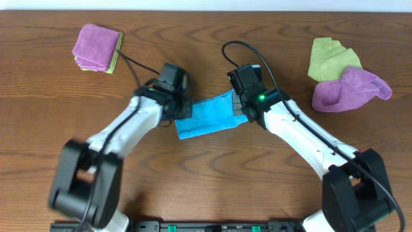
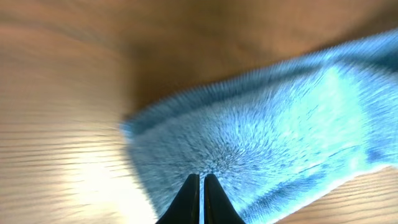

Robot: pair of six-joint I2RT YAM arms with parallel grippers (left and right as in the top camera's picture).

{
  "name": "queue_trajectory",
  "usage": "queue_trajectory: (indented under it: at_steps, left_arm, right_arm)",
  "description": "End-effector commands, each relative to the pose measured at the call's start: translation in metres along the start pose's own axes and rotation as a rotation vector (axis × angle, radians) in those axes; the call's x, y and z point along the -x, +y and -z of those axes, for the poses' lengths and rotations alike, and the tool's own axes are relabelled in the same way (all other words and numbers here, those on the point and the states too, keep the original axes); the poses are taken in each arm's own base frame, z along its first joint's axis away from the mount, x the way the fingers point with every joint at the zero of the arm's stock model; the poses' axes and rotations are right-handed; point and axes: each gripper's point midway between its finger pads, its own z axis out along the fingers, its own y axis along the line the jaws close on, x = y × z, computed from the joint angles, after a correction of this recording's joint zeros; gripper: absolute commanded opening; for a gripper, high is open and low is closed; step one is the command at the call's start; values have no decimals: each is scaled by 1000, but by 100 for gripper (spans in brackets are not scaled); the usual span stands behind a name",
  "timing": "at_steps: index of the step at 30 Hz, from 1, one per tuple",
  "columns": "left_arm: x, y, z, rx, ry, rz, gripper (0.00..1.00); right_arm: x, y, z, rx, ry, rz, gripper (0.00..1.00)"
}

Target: Fold the cloth

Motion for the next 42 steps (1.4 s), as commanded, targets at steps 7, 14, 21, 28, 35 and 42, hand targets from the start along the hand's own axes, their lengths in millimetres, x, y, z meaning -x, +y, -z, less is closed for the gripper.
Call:
queue_trajectory:
  at_steps: [7,14,21,28,35,42]
  left_arm:
    - [50,75,128,125,-297,159,6]
    - [37,118,170,182,-339,279,6]
    - [32,130,200,133,-400,342,6]
    - [27,129,199,123,-378,338,6]
    - [24,129,199,124,-367,340,6]
    - [24,129,199,124,-367,341,6]
  right_arm:
    - [15,33,23,-9,-114,113,1]
    - [3,79,27,34,-158,245,2]
    - [-25,116,10,58,-130,341,2]
    - [-28,146,14,117,-184,360,2]
    - [-29,167,18,224,-181,353,2]
    - [-38,174,16,270,-145,365,1]
